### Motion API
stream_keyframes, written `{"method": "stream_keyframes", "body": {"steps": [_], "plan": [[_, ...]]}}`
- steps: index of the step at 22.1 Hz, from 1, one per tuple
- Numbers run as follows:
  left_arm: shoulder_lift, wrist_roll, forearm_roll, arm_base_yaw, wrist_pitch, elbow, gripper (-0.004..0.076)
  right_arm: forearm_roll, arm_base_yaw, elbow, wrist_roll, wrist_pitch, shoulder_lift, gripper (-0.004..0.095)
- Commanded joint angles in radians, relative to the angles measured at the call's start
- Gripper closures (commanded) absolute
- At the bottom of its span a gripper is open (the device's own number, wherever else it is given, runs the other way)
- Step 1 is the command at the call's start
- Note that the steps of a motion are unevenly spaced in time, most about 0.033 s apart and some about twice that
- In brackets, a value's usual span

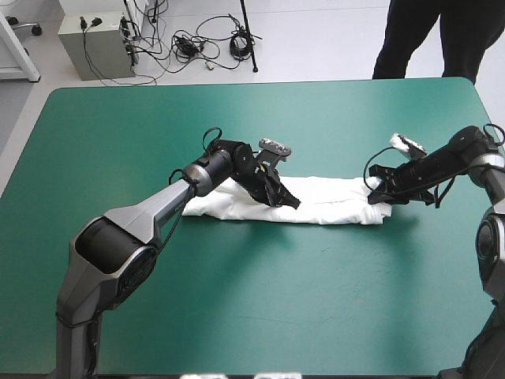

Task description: Fold the cloth

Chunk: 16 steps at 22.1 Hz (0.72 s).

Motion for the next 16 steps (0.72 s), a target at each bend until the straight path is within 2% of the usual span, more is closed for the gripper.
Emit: {"method": "stream_keyframes", "body": {"steps": [1, 8, 14, 16], "plan": [[-0.049, -0.008, -0.008, -0.009, 0.013, -0.026, 0.0733, 0.077, -0.001, -0.077, -0.016, 0.058, -0.108, 0.0925], [-0.049, -0.008, -0.011, -0.009, 0.017, -0.030, 0.0733, 0.173, 0.001, -0.142, -0.003, 0.058, -0.234, 0.0925], [-0.049, -0.013, -0.010, -0.009, 0.009, -0.044, 0.0733, 0.187, 0.001, -0.142, 0.000, 0.055, -0.259, 0.0925], [-0.065, -0.013, 0.031, -0.007, 0.079, -0.120, 0.0733, 0.189, 0.002, -0.142, 0.000, 0.055, -0.259, 0.0925]]}}
